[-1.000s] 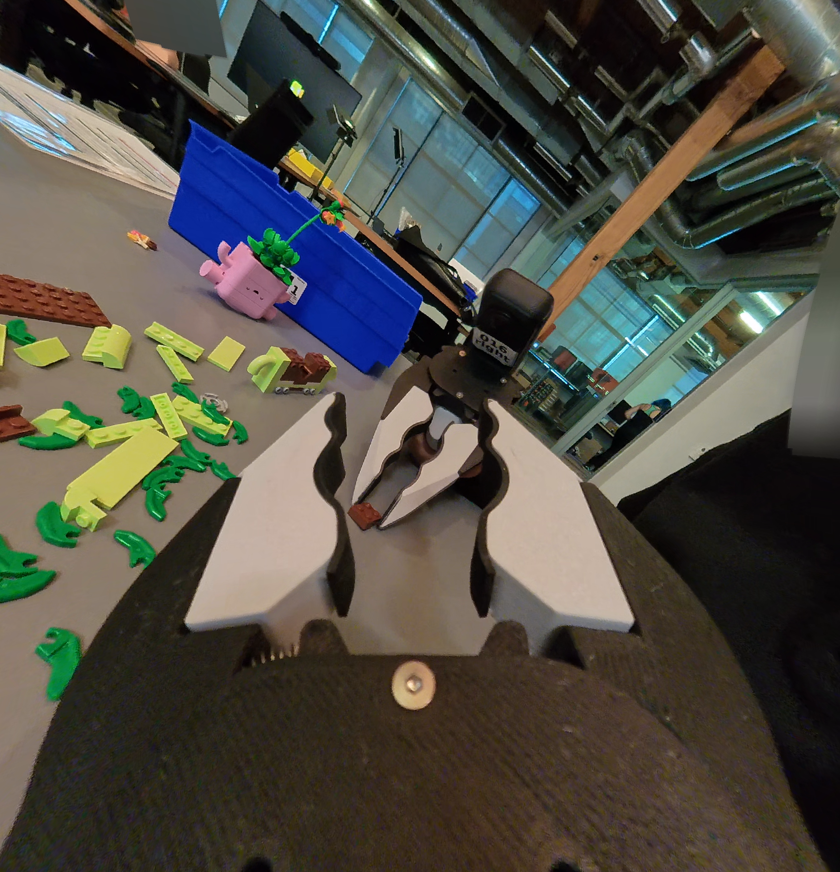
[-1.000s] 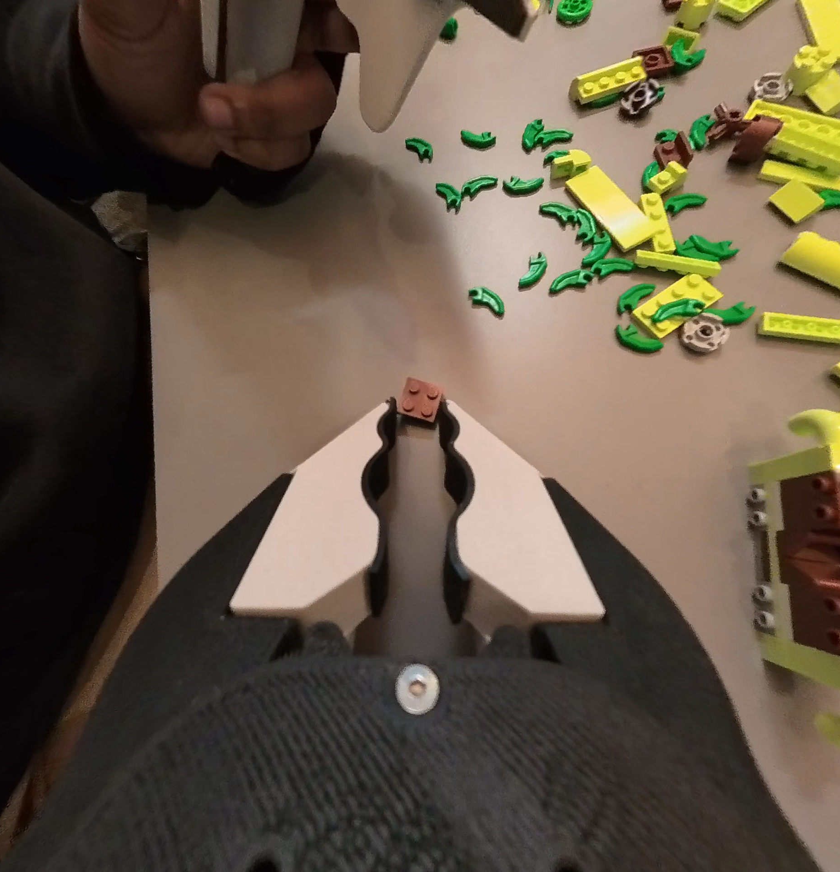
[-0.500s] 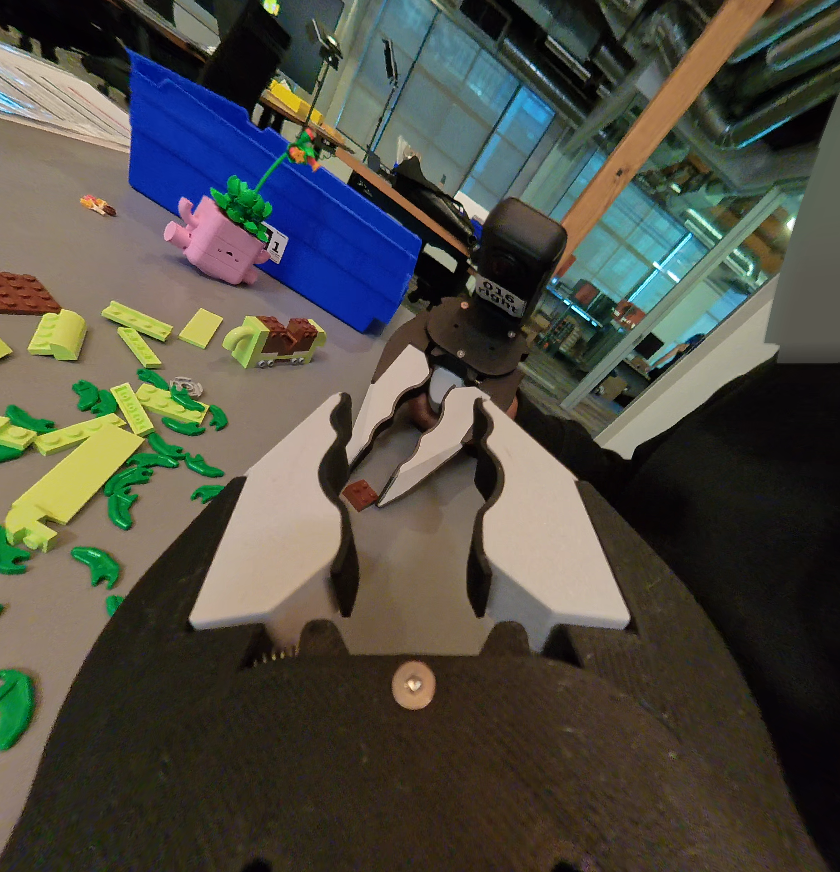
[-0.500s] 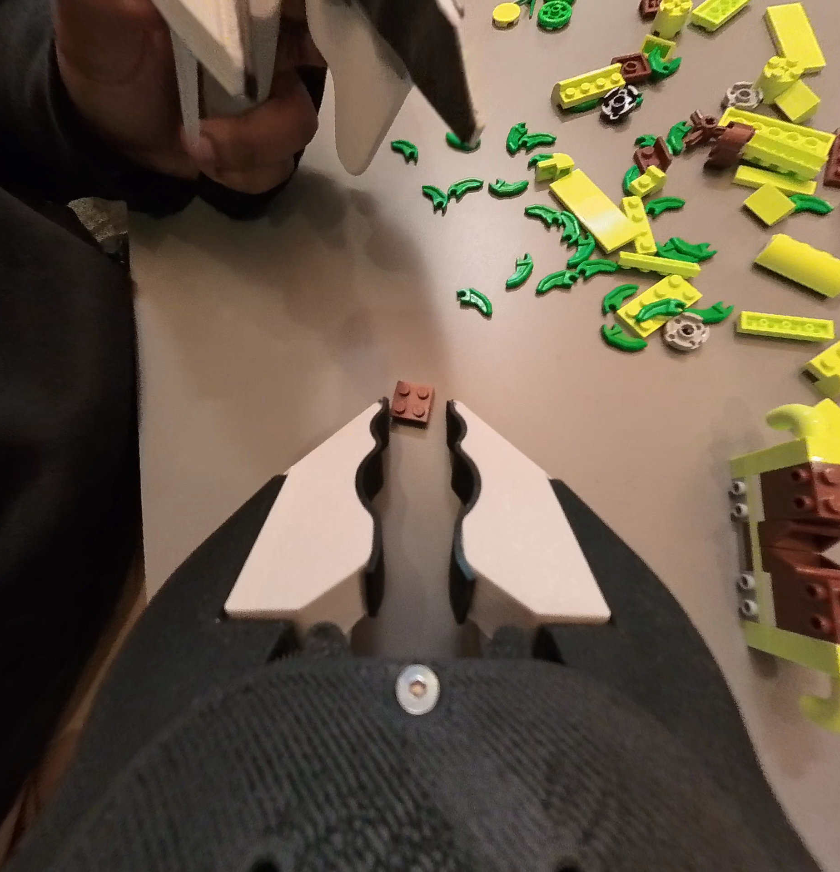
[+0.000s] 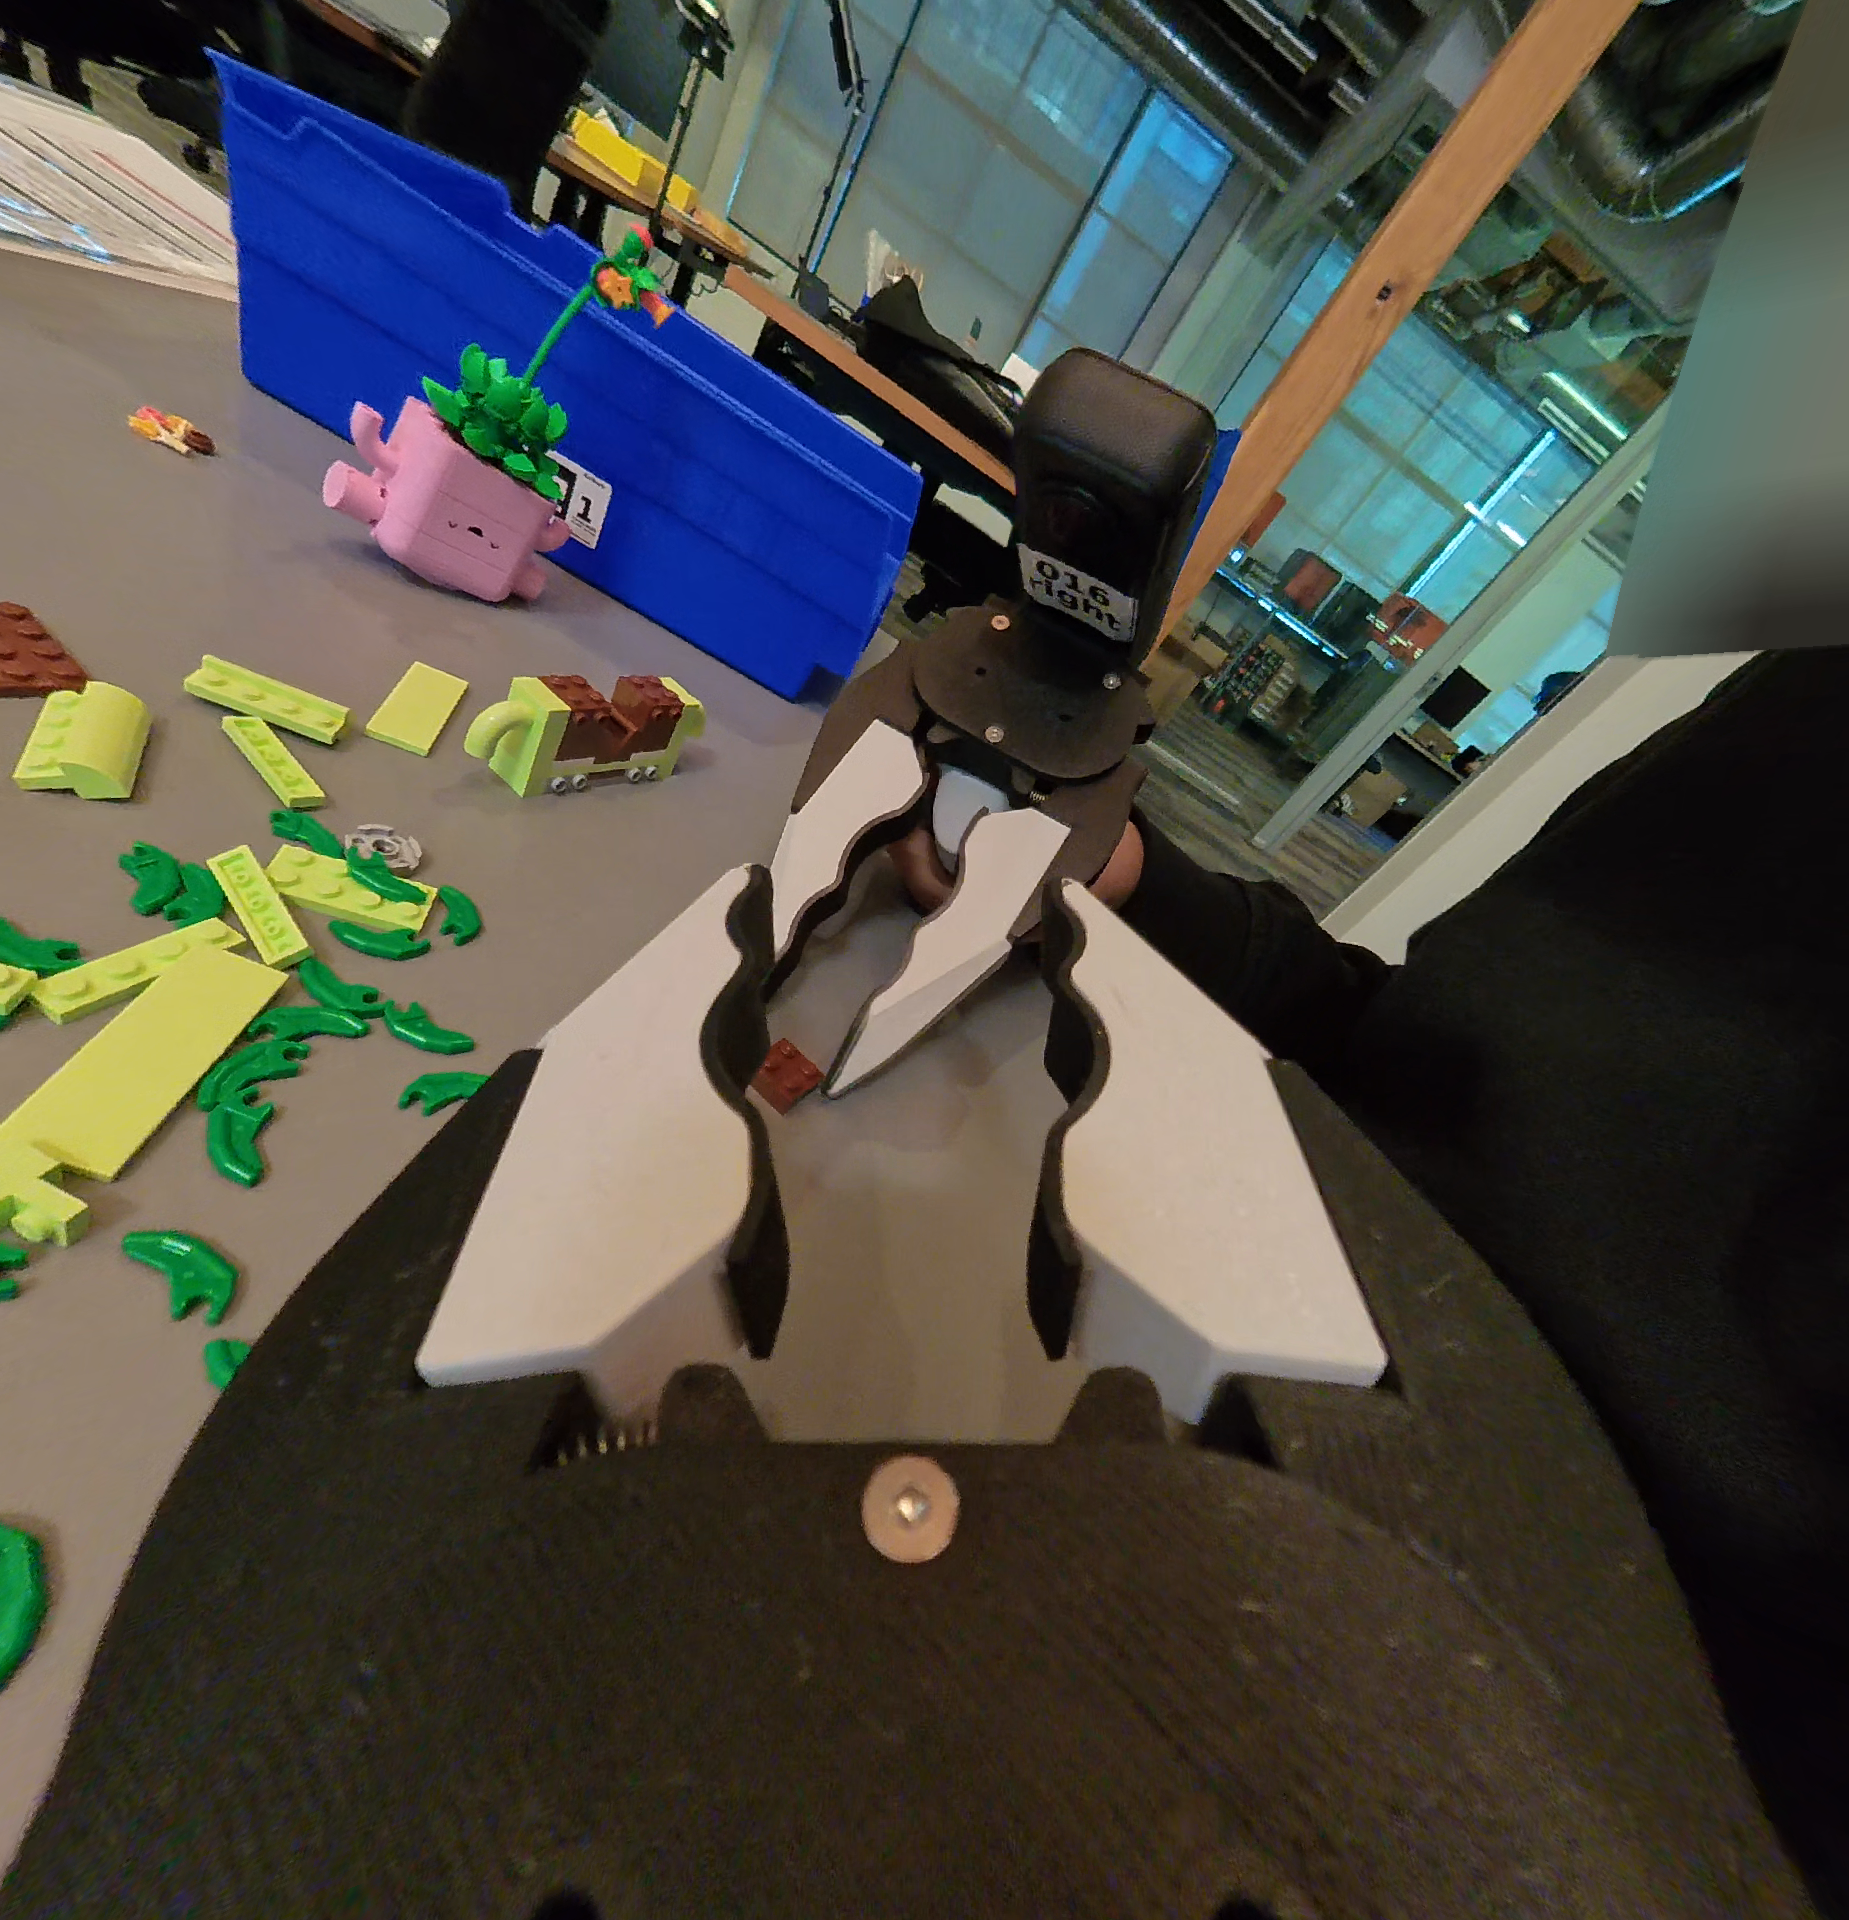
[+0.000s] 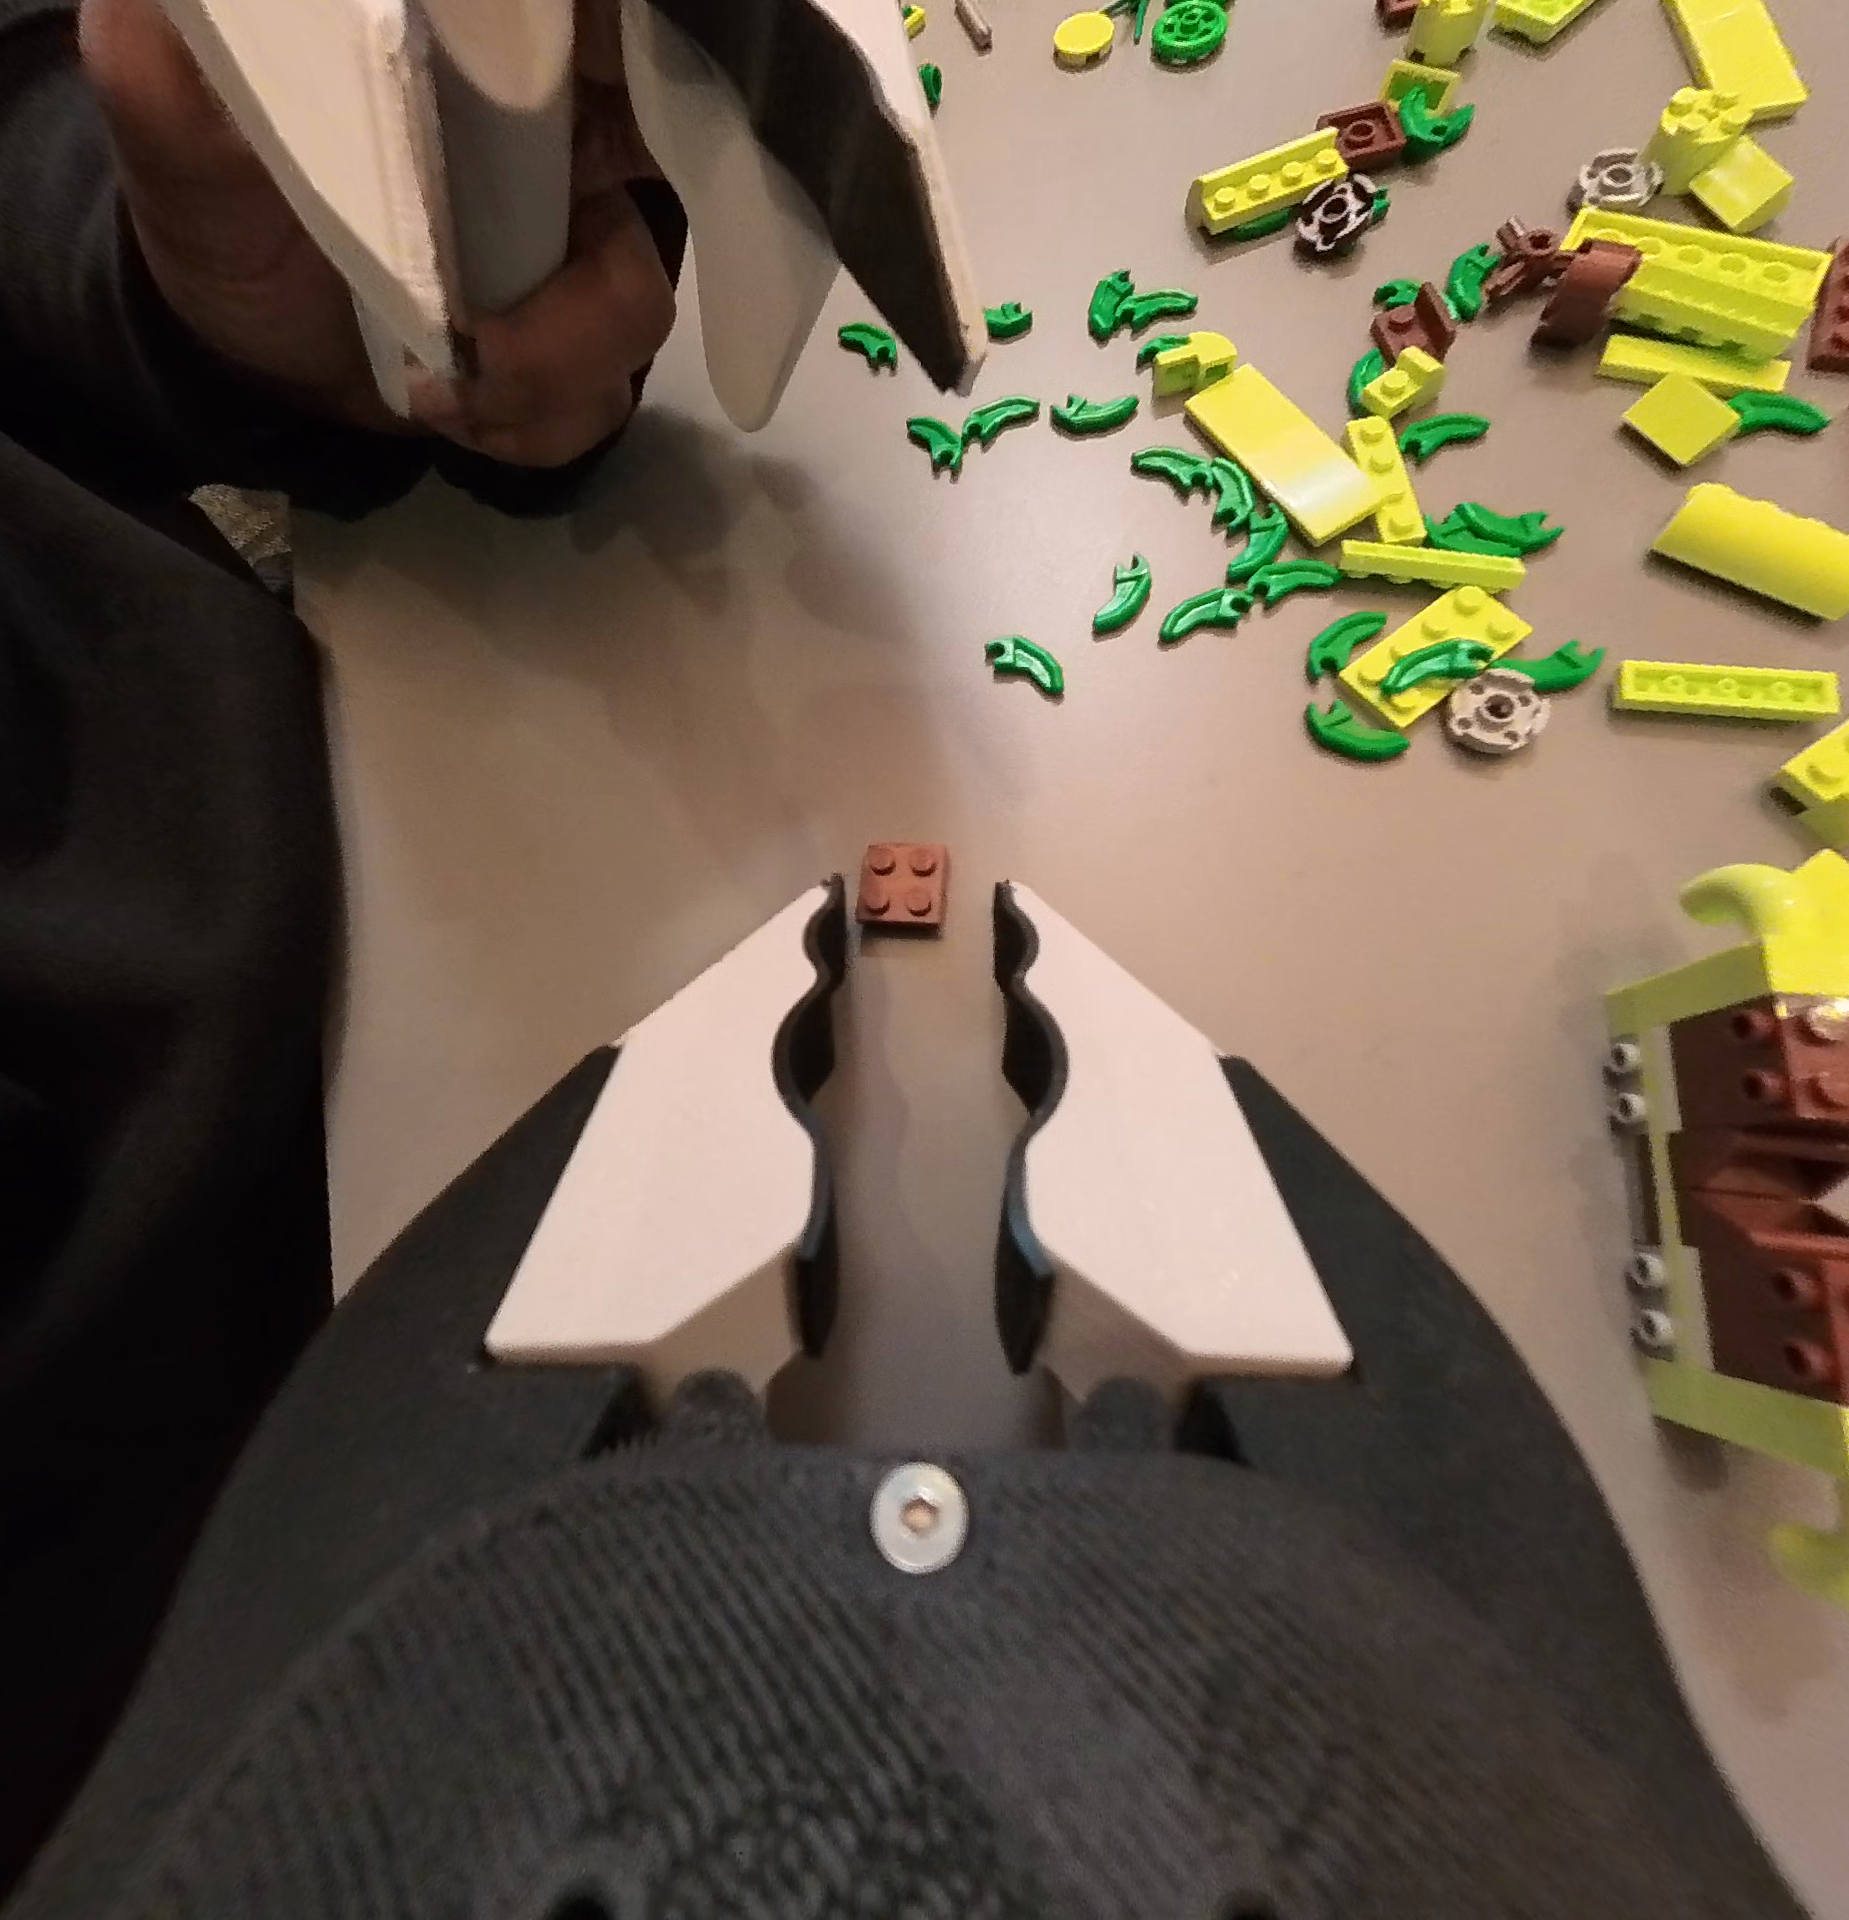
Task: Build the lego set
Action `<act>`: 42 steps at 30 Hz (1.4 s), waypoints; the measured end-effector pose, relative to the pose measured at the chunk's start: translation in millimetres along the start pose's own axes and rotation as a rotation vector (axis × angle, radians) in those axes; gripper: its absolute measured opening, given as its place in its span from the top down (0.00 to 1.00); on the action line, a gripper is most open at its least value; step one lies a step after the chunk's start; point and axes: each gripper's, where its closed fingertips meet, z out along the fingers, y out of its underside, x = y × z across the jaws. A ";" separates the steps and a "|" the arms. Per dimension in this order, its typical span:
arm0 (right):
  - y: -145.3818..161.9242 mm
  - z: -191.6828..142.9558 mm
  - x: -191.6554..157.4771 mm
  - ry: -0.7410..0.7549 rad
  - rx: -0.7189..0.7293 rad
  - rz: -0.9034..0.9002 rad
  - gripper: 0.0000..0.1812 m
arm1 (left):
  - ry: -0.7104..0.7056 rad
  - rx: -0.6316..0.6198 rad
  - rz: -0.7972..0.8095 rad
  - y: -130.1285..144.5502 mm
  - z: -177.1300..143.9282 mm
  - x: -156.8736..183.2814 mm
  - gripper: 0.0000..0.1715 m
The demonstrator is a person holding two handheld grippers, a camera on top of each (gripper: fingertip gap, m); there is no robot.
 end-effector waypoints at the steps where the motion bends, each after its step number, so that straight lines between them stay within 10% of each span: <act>1: 0.0 -0.1 0.1 -0.001 0.001 0.002 0.85 | 0.001 0.002 -0.003 -0.3 -0.2 -0.3 0.71; 14: -11.5 -10.5 1.4 -0.013 0.097 0.023 0.81 | 0.000 0.017 0.047 -2.6 -0.5 3.8 0.72; 18: -17.4 -17.0 3.7 0.026 0.152 0.004 0.83 | 0.109 -0.061 0.105 10.5 4.2 25.4 0.92; 27: -23.3 -24.6 13.4 0.064 0.212 0.047 0.84 | 0.119 -0.092 0.156 15.9 6.6 31.6 1.00; 42: -30.3 -36.1 29.3 0.163 0.291 0.083 0.80 | 0.024 -0.079 0.205 10.2 0.9 19.0 1.00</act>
